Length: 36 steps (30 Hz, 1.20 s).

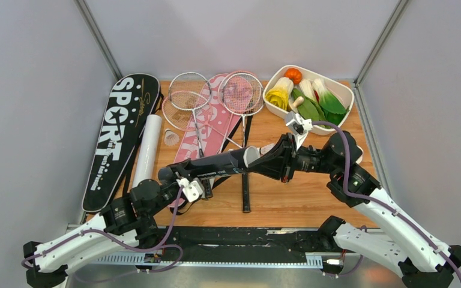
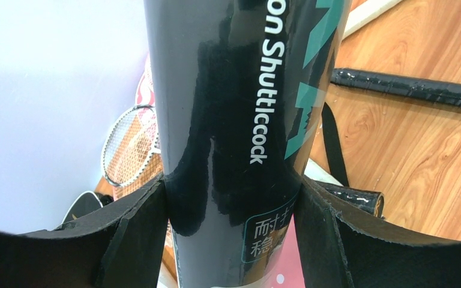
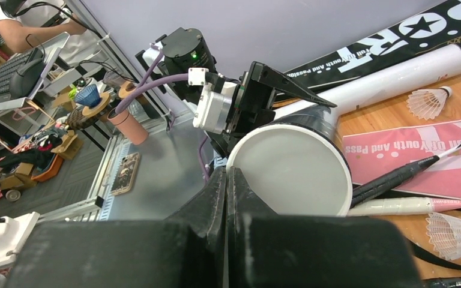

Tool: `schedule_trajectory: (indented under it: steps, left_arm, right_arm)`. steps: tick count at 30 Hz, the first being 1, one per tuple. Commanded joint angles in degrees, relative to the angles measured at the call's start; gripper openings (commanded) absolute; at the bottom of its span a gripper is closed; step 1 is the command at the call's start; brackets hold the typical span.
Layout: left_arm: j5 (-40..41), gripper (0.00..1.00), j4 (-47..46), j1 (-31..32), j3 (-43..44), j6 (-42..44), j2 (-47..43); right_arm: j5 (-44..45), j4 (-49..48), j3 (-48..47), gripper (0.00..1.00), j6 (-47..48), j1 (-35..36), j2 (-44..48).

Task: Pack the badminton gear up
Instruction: Close the lid on the shuttle tube.

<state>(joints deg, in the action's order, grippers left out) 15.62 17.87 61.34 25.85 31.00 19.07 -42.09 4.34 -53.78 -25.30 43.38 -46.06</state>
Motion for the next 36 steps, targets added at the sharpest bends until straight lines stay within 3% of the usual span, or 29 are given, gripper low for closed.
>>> schedule_trajectory:
  steps: [1,9,16,26,30,36]
  left_arm:
    - [-3.2,0.0,-8.1,0.1,2.3,0.9,0.7]
    - [-11.3,0.0,-11.3,0.1,-0.2,4.7,-3.6]
    - [-11.0,0.0,-12.3,0.1,-1.4,5.8,-5.3]
    - [-3.7,0.0,-10.0,0.1,-0.9,2.7,-2.8]
    - [-3.5,0.0,-9.8,0.1,-0.9,2.2,-2.8]
    - [-2.4,0.0,-9.2,0.1,-0.6,1.4,-2.7]
  right_arm:
    - [-0.7,0.6,1.5,0.0,-1.2,0.3,-1.5]
    - [-5.4,0.2,1.3,0.0,-1.8,0.3,-4.2]
    - [-4.3,0.1,1.5,0.25,-3.0,0.3,-4.9]
    - [7.2,0.9,-1.7,0.38,-5.7,0.3,0.7]
    - [10.9,2.4,-2.2,0.38,-5.3,0.3,1.6]
    - [16.5,4.7,-3.4,0.25,-4.2,0.3,2.9]
